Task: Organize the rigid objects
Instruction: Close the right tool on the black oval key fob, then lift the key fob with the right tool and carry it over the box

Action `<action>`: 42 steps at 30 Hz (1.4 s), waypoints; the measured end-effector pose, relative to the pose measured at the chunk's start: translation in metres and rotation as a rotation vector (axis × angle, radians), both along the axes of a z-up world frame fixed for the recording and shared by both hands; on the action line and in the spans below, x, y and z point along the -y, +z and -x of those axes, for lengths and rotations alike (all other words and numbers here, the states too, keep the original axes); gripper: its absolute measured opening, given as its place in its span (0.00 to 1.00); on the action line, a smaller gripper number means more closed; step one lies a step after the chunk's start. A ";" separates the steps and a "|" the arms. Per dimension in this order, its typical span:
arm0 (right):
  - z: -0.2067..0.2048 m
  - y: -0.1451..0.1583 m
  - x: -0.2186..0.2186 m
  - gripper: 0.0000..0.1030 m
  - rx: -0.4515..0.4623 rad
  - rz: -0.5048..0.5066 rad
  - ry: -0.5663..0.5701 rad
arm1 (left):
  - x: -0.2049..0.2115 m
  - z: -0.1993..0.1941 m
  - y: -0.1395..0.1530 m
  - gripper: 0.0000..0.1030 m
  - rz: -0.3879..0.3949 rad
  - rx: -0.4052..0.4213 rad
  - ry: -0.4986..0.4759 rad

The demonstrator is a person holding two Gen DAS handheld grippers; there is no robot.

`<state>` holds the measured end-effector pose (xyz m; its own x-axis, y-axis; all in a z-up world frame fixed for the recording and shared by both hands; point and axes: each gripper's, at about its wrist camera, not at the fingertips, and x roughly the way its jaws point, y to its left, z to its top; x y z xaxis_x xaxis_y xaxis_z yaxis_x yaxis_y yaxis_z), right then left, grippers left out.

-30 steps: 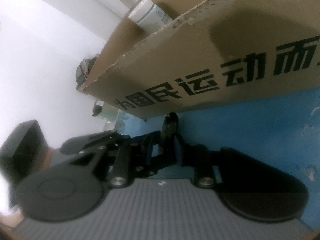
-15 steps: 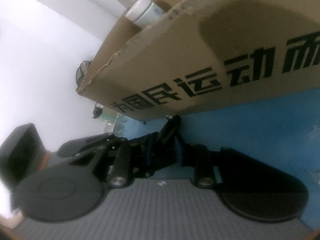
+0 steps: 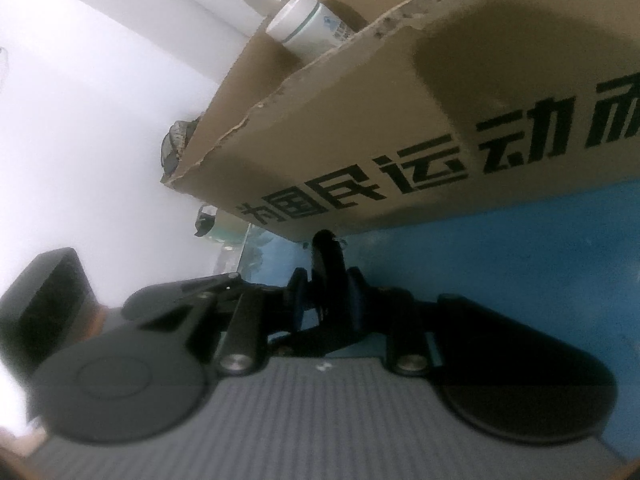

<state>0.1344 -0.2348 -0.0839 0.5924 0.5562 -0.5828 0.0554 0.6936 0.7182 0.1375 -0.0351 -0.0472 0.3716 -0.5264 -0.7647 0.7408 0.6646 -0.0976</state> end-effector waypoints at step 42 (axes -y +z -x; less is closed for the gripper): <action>-0.034 0.110 0.143 0.20 0.012 0.294 -0.132 | 0.174 -0.106 0.053 0.26 0.074 -0.139 -0.264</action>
<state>0.1686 -0.3773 0.0256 0.6559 0.2827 -0.7000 0.1519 0.8588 0.4892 0.2433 -0.2091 0.0060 0.1088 -0.6468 -0.7549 0.8632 0.4381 -0.2509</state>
